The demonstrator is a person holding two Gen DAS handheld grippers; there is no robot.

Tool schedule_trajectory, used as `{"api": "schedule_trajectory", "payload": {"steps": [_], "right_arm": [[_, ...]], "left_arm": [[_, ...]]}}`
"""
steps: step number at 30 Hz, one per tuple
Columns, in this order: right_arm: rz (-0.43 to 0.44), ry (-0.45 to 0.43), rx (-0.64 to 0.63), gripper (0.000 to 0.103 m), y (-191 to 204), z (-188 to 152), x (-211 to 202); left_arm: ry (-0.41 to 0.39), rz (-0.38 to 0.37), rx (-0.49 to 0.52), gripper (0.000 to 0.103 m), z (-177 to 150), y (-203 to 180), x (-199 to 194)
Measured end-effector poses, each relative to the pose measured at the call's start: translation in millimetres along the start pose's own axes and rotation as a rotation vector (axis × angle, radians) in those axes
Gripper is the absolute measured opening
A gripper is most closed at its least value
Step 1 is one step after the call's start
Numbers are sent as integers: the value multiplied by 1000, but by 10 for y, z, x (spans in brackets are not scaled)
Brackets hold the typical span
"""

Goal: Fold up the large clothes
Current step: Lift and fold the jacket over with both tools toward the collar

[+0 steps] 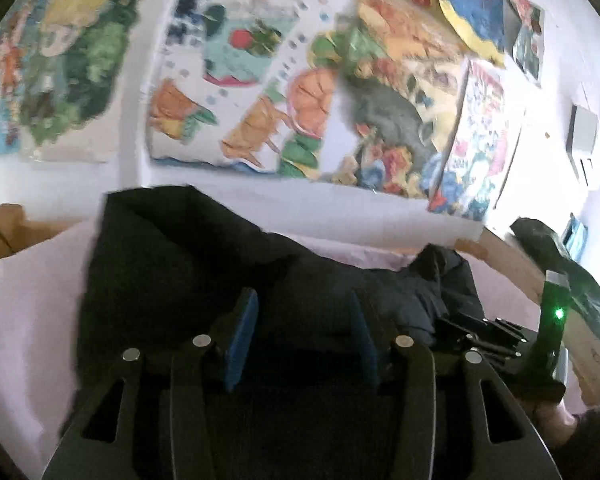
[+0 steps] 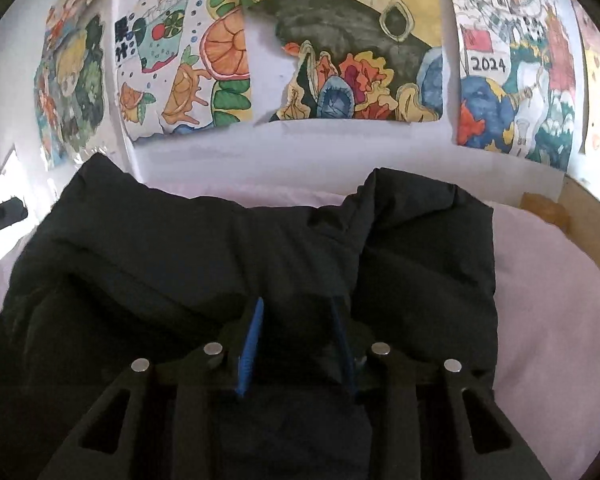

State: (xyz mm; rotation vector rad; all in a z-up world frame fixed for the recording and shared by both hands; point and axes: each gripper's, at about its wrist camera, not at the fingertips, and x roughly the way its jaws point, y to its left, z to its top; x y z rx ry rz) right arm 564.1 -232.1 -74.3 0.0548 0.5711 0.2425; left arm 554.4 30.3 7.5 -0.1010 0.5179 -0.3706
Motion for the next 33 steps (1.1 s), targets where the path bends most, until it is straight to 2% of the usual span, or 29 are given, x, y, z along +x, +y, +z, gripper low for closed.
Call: {"api": "schedule_trajectory", "payload": {"steps": [1, 4, 5, 6, 8, 12, 17, 20, 24, 28, 30, 33], "right_arm": [[3, 42, -1, 32, 11, -5, -4], [12, 45, -8, 32, -5, 6, 18], [22, 46, -6, 32, -17, 11, 28], [27, 48, -5, 32, -23, 18, 40], [41, 64, -16, 32, -25, 12, 116], [48, 114, -43, 33, 7, -26, 321], [62, 99, -24, 33, -27, -144, 446], [51, 75, -28, 33, -25, -221, 555], [75, 95, 24, 33, -109, -276, 790], [66, 75, 16, 32, -73, -301, 714], [63, 65, 12, 33, -62, -297, 650], [115, 62, 50, 36, -150, -253, 572]], "left_arm": [[34, 26, 13, 42, -3, -33, 134], [146, 131, 21, 43, -72, 10, 498], [172, 130, -15, 48, -132, 93, 596], [169, 112, -67, 51, -194, 196, 641], [161, 88, -101, 55, -270, 308, 702], [174, 113, -29, 55, -364, 316, 878], [106, 144, 21, 55, -526, 306, 972], [103, 139, 25, 55, -578, 342, 1086], [110, 138, 29, 55, -614, 368, 1212], [81, 133, 41, 55, -633, 339, 1117], [76, 107, 31, 58, -625, 343, 1058], [84, 80, 7, 63, -581, 330, 984]]}}
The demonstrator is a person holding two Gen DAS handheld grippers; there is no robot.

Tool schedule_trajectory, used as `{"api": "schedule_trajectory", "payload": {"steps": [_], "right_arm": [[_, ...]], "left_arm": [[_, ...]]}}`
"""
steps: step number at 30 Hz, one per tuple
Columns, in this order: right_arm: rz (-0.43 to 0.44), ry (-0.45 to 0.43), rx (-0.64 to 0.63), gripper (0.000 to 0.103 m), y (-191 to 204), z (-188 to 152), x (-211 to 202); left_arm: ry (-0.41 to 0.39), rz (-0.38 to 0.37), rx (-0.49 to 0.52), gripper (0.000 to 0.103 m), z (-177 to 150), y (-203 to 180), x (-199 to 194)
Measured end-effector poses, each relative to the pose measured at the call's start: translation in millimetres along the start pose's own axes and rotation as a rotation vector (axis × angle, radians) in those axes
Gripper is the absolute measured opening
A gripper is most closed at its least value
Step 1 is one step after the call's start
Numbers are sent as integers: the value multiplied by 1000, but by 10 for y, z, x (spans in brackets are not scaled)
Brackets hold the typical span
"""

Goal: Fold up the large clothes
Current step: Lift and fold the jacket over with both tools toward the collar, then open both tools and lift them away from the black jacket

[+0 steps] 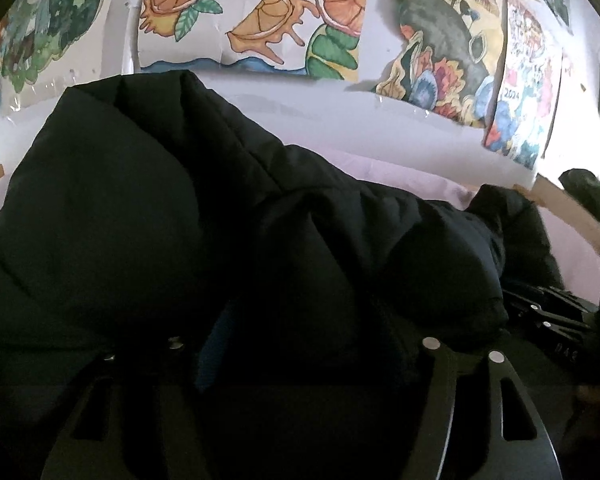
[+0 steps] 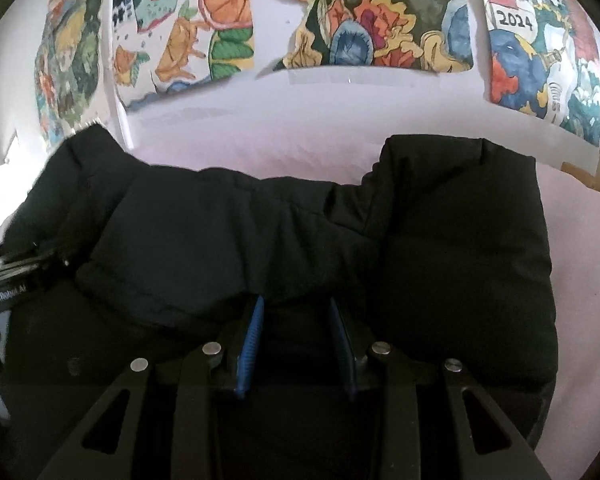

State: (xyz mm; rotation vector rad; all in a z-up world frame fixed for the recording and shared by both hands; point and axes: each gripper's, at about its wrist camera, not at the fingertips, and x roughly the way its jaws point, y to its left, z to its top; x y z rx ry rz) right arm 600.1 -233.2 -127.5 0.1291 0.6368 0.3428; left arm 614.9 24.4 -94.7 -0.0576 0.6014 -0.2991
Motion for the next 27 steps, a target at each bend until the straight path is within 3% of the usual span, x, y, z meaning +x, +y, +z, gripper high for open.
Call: {"api": "schedule_trajectory", "payload": {"steps": [2, 3, 5, 11, 14, 22, 27], "right_arm": [[34, 3, 41, 45, -50, 45, -76], [36, 0, 55, 50, -55, 63, -125], [20, -25, 69, 72, -34, 67, -275], [29, -4, 100, 75, 29, 4, -656], [18, -11, 109, 84, 22, -33, -895], [-8, -35, 143, 95, 199, -124, -1774], [-34, 33, 117, 100, 565, -239, -2408]], "left_arm": [[20, 7, -21, 71, 52, -32, -83], [31, 4, -37, 80, 66, -51, -158], [4, 10, -48, 93, 51, -110, -328], [-37, 79, -7, 97, -67, -380, -769], [-42, 83, -7, 98, -65, -494, -1013], [-100, 112, 3, 101, -174, -892, -1943], [-29, 104, -1, 101, -272, -1108, -2602]]}}
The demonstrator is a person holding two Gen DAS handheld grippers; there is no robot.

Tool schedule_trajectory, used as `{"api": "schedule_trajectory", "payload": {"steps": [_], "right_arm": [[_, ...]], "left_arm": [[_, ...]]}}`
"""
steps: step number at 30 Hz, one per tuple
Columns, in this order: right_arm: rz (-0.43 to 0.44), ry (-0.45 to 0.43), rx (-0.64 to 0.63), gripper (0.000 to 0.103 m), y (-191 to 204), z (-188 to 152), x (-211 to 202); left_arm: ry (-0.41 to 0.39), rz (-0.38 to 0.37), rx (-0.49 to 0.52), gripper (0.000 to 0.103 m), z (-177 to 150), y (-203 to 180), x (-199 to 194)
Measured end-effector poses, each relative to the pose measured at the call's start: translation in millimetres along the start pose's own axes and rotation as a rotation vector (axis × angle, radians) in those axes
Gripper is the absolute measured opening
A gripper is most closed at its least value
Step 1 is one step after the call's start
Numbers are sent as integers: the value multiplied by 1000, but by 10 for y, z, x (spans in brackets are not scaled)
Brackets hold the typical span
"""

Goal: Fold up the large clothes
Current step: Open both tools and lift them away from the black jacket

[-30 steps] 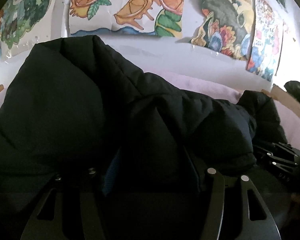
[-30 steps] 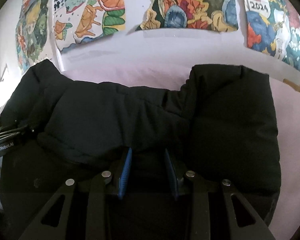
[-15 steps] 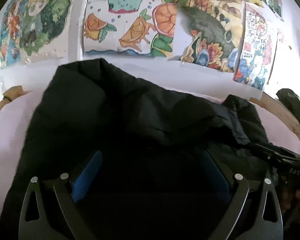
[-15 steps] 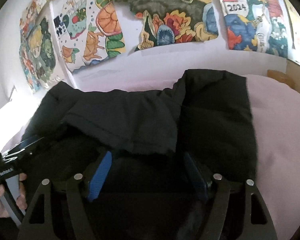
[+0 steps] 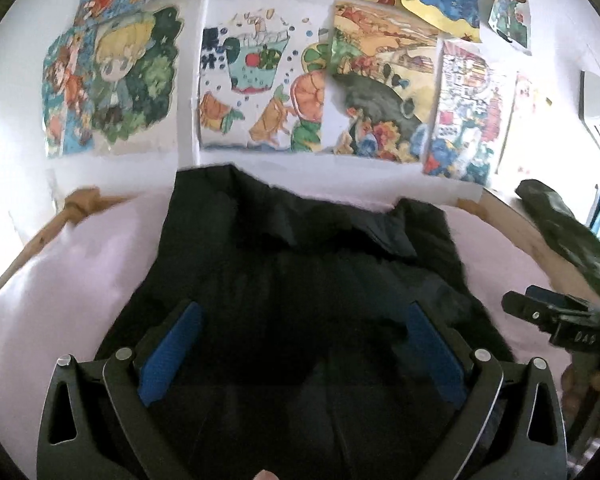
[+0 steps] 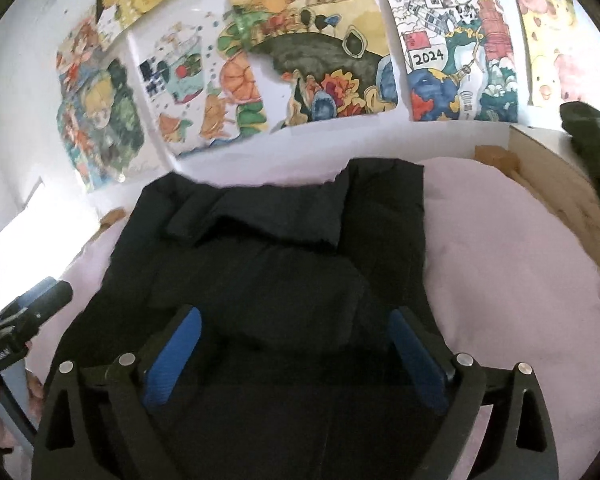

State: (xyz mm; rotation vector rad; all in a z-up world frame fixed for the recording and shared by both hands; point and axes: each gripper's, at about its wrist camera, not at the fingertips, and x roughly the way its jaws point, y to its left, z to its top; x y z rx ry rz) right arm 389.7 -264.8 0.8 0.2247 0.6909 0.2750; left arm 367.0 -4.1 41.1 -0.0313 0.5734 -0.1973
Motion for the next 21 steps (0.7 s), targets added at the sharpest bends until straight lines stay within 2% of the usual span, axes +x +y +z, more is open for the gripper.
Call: {"api": "schedule_trajectory", "payload": {"steps": [3, 6, 12, 15, 21], "right_arm": [[-45, 14, -83, 103, 245, -208, -426], [-75, 42, -170, 103, 466, -395, -750], [-16, -15, -261, 103, 820, -716, -1573], [1, -22, -277, 103, 911, -904, -1880], [-24, -73, -316, 103, 1054, -1349, -2297]], "left_arm": [[-16, -78, -62, 101, -150, -12, -509], [46, -98, -97, 101, -302, -41, -933], [-5, -39, -24, 101, -520, -162, -1730], [1, -28, 12, 101, -648, -215, -1954], [-35, -9, 46, 101, -945, -226, -2274]]}}
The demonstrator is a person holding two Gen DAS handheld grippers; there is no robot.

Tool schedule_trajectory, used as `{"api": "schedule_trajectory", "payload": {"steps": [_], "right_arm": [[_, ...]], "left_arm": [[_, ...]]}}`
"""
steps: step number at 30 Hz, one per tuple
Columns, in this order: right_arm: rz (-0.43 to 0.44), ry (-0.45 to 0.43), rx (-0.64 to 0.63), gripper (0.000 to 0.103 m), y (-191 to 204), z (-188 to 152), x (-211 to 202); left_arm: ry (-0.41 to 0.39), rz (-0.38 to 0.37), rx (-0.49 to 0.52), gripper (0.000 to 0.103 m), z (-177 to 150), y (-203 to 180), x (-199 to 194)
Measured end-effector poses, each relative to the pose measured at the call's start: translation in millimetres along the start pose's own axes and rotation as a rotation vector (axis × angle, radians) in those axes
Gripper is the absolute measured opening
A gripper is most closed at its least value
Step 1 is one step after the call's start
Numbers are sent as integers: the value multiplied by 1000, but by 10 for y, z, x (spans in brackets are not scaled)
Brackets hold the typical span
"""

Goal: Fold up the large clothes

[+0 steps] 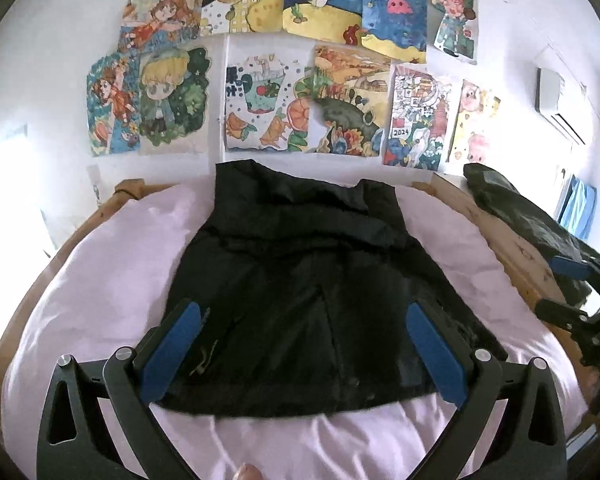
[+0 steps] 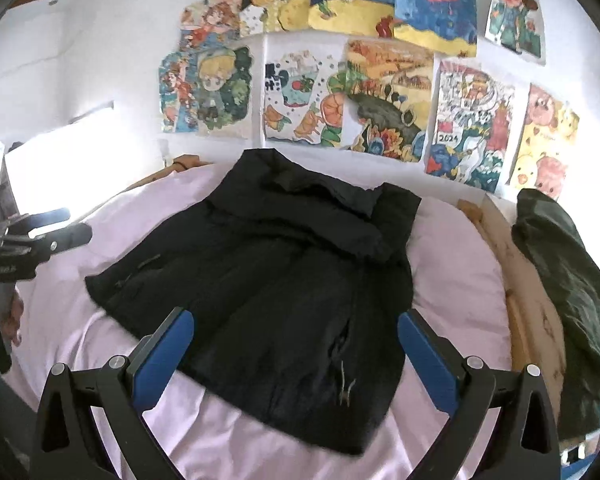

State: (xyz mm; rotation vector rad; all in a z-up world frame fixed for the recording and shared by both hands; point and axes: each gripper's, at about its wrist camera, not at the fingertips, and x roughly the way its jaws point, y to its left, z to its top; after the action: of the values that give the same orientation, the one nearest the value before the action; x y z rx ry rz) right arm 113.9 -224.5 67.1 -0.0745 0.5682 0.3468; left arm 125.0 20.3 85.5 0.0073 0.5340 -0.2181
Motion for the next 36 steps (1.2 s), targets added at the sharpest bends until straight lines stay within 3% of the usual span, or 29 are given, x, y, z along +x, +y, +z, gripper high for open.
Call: {"api": "schedule_trajectory", "payload": {"steps": [9, 14, 20, 26, 32, 36], "right_arm": [[-50, -7, -15, 103, 242, -684, -124], [-108, 97, 22, 103, 184, -1070, 68], [-185, 200, 19, 103, 96, -1276, 299], [-216, 271, 16, 103, 77, -1422, 377], [-227, 256, -66, 103, 174, -1489, 344], [-273, 232, -128, 103, 181, -1541, 383]], "left_arm": [[49, -13, 142, 101, -627, 238, -24], [143, 7, 232, 101, -927, 336, 127], [213, 50, 372, 101, -1214, 233, 337], [204, 60, 424, 101, -1284, 192, 375], [182, 36, 395, 101, -1159, 178, 281], [189, 47, 444, 101, -1143, 192, 300]]}}
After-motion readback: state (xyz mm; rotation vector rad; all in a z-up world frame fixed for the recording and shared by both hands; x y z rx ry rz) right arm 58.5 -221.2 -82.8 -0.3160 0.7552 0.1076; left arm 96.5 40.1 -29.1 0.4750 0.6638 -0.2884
